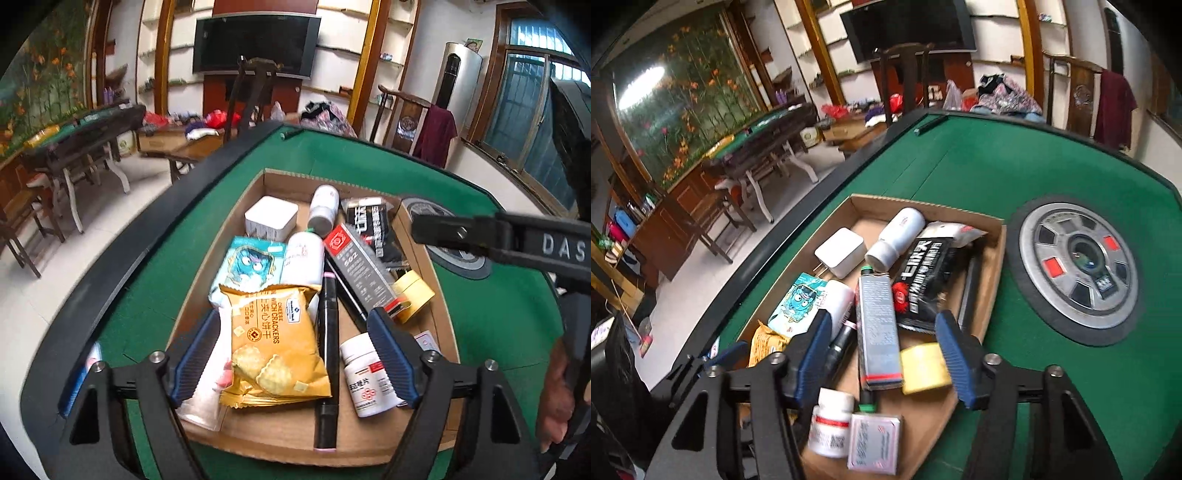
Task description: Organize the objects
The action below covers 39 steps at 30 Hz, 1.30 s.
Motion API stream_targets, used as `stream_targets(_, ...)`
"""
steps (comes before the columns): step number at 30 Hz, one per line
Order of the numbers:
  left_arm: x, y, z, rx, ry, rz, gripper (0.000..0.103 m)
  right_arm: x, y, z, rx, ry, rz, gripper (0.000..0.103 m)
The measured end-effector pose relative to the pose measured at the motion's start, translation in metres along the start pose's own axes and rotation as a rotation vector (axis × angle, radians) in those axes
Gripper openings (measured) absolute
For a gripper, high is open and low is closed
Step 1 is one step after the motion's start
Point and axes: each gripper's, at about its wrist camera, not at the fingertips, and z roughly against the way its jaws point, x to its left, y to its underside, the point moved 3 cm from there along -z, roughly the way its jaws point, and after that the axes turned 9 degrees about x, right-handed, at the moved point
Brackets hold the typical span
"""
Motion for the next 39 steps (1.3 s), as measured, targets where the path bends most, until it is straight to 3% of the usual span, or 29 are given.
stream_targets(8,-0.024,0.005,0.049,-0.185,-0.143,-0.023,0.101,-0.027,0.024,0.033,-0.057,-0.001,-0.063,0.075)
stream_targets(13,-0.032,0.005,0.081,-0.29,-0.203,0.021,0.103,-0.047,0.04,0.051,-0.1,0.022,-0.098,0.077)
stream_targets(19,-0.037,0.008,0.12,-0.395,-0.191,0.069,0.103,-0.061,0.058,0.067,-0.15,0.07,-0.107,0.082)
stream_targets(24,-0.036,0.011,0.136,-0.411,-0.23,0.113,0.103,-0.065,0.073,0.078,-0.204,0.133,-0.082,0.085)
stream_targets(32,-0.025,0.019,0.141,-0.371,-0.184,0.184,0.103,-0.052,0.093,0.095,-0.311,0.262,-0.013,0.095)
stream_targets(37,-0.021,0.024,0.143,-0.379,-0.206,0.199,0.103,-0.04,0.106,0.116,-0.461,0.371,0.02,0.103)
stream_targets(39,-0.018,0.026,0.145,-0.383,-0.21,0.202,0.103,-0.037,0.109,0.121,-0.5,0.374,0.037,0.103)
